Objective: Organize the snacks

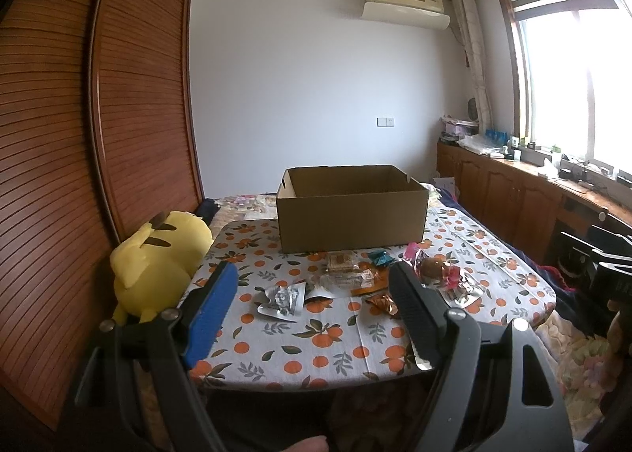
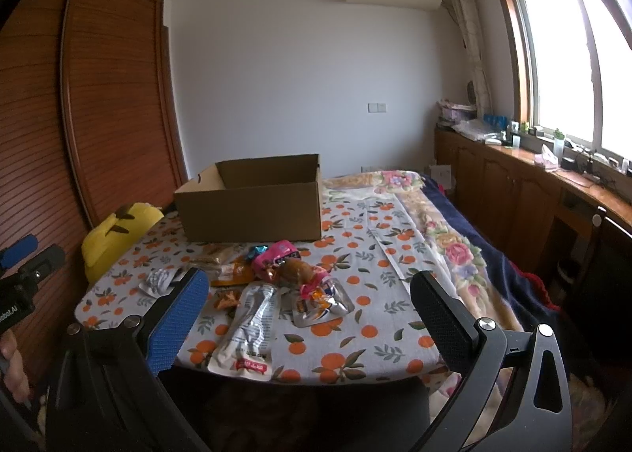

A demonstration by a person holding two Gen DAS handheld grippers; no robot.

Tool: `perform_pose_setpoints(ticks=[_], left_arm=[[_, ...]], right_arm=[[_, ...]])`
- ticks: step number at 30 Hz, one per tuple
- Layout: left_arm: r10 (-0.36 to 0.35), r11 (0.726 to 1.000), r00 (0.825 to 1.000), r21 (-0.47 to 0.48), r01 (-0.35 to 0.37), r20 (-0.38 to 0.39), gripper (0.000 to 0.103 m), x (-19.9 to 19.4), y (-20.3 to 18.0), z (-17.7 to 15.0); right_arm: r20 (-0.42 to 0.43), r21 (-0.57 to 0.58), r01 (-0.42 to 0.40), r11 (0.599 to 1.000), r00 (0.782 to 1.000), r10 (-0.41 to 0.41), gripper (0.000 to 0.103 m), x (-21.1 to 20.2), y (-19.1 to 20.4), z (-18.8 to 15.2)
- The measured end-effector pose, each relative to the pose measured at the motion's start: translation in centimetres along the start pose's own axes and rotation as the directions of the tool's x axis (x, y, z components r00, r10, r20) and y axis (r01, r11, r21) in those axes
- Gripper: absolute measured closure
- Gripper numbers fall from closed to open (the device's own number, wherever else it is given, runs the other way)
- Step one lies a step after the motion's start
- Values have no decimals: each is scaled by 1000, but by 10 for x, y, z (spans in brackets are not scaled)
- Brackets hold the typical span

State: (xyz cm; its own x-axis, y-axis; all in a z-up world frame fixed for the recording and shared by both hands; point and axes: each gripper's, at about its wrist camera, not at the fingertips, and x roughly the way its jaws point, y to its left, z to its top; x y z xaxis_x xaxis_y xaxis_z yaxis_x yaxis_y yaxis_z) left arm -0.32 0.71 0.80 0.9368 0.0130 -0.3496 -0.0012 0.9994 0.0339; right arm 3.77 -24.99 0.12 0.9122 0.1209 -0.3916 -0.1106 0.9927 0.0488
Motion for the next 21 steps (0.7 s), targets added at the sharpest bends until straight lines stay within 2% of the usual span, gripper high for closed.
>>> perform_pose_setpoints(ticks=[21], left_arm=[[-5,1000,1000,1,5,0,23,-1,-2,-1]], right_arm=[[-4,5,0,1000,1000,0,0,0,0,-3]])
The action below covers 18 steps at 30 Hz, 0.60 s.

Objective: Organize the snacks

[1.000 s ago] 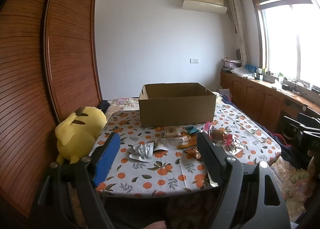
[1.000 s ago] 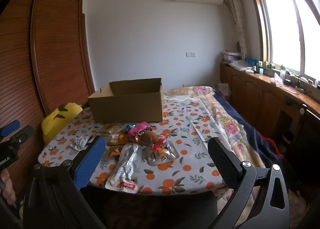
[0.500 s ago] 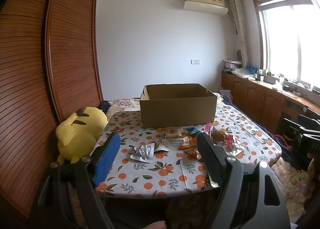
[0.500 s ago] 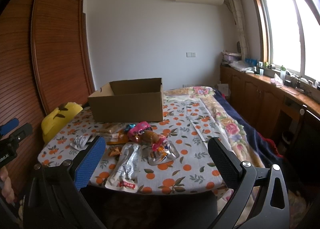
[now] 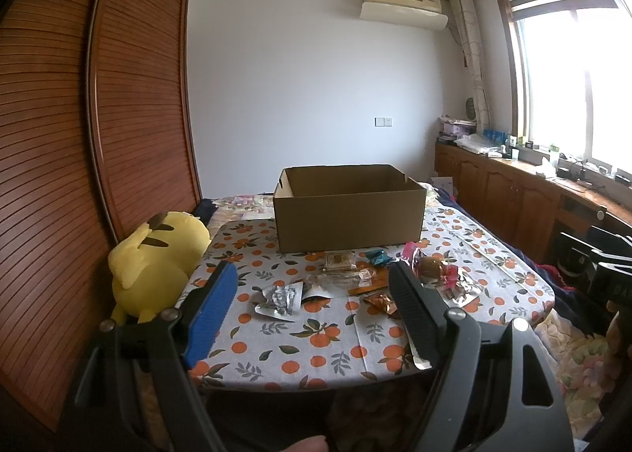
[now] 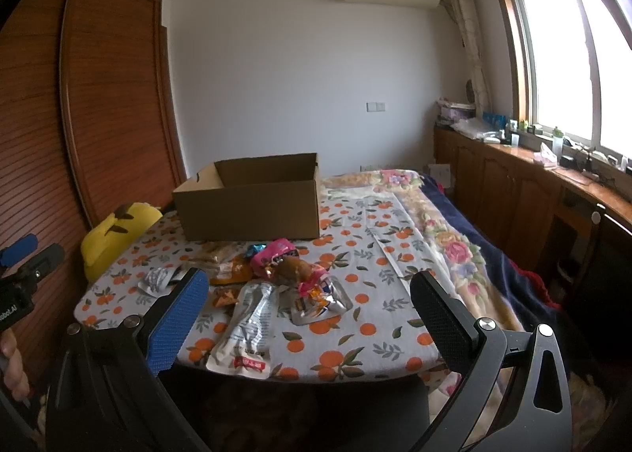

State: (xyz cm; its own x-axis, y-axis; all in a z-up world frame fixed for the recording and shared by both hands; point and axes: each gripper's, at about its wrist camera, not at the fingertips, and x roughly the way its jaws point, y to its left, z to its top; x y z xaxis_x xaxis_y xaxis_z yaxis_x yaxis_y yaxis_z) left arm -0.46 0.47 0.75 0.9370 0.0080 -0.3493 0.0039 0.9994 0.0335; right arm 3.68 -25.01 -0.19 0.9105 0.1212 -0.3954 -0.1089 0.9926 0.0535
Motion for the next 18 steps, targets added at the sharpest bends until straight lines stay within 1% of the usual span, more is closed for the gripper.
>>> perform_pose_setpoints(ticks=[18], left_arm=[[4,1000,1000,-1,-4,-4,23,0,0,-2]], right_arm=[[-2,3,-3,1000,1000,3,0,0,0,0]])
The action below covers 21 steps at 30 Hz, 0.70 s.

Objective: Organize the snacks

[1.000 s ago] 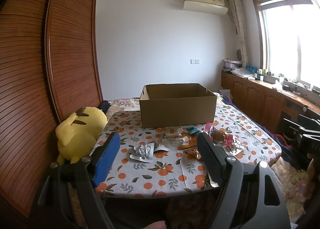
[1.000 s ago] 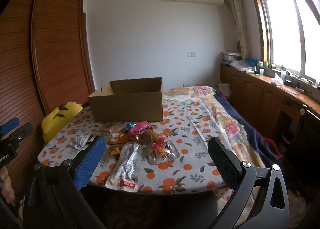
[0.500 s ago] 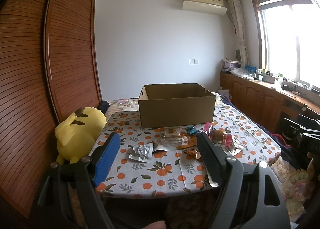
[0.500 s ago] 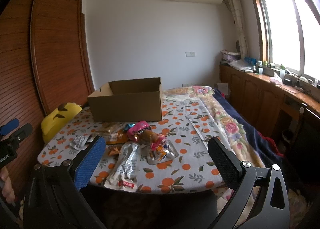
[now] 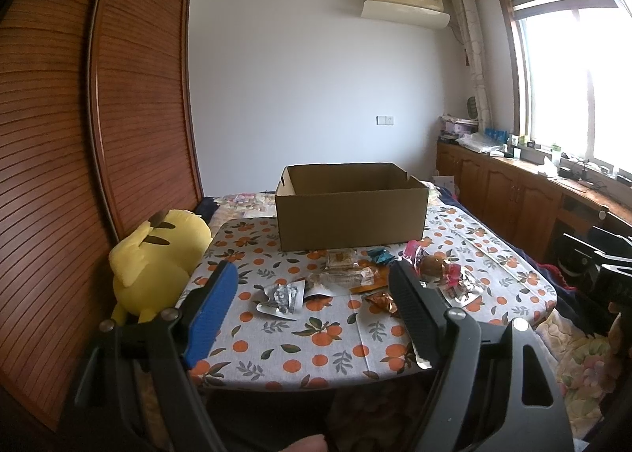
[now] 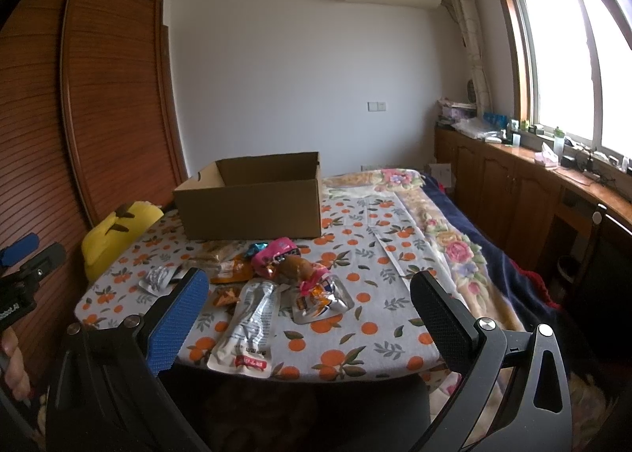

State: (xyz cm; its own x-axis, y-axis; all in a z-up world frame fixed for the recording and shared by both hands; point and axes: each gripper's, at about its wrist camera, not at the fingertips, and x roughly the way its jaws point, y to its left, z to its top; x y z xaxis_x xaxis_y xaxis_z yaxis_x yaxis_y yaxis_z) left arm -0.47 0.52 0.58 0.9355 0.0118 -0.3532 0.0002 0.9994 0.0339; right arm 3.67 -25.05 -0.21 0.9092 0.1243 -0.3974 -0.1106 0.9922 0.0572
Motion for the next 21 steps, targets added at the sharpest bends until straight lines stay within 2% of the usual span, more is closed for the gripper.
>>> perform_pose_setpoints(ticks=[12,21], left_arm=[[5,1000,1000,2,-5,-18,23,6,1,-4],[-59,998,994,6,59,-90,24,24,1,-12]], right_arm=[[-8,-7,-8,1000,1000,8,0,4,5,-4],[-36,-15,-21,1000,999,20,0,14,10,-10]])
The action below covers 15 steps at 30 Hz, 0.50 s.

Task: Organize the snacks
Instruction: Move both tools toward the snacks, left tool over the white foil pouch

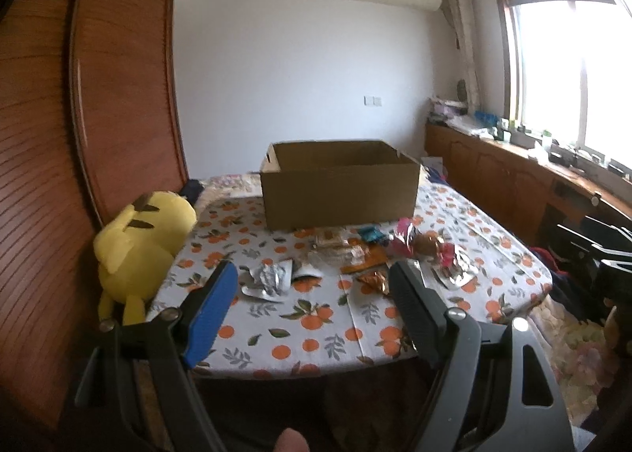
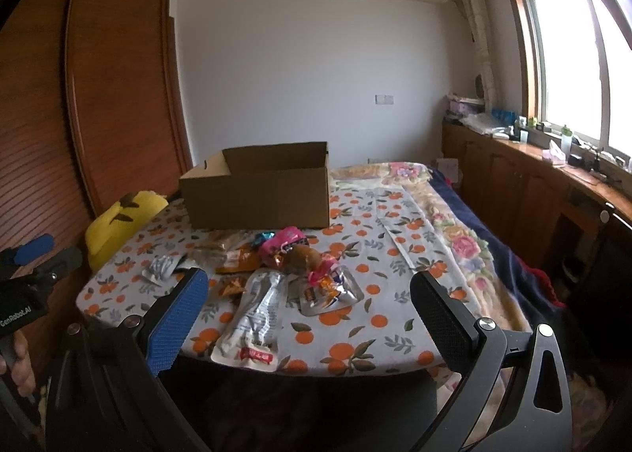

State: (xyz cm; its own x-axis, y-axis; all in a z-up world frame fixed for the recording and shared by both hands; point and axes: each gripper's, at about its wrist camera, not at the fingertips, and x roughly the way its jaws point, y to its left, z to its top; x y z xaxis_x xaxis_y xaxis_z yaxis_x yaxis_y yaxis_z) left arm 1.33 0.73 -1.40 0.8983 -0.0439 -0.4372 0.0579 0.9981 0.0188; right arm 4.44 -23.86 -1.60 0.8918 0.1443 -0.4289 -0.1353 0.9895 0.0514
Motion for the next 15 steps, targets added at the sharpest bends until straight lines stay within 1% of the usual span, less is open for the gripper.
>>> perform_pose_setpoints(ticks=[9,12,15], left_arm=[[-63,998,996,2,63,-69,24,35,16,-6],[-52,999,995,-1,52,-88,24,52,24,-6],[-60,998,993,30,63,-101,24,71,31,-3]], right_arm=[[-66,-27,-27,999,997,25,0,31,9,-15],[-96,-40,-41,998,995,37,0,47,14,-20],[-128,-50,-61,997,990,55,0,62,17,-24]])
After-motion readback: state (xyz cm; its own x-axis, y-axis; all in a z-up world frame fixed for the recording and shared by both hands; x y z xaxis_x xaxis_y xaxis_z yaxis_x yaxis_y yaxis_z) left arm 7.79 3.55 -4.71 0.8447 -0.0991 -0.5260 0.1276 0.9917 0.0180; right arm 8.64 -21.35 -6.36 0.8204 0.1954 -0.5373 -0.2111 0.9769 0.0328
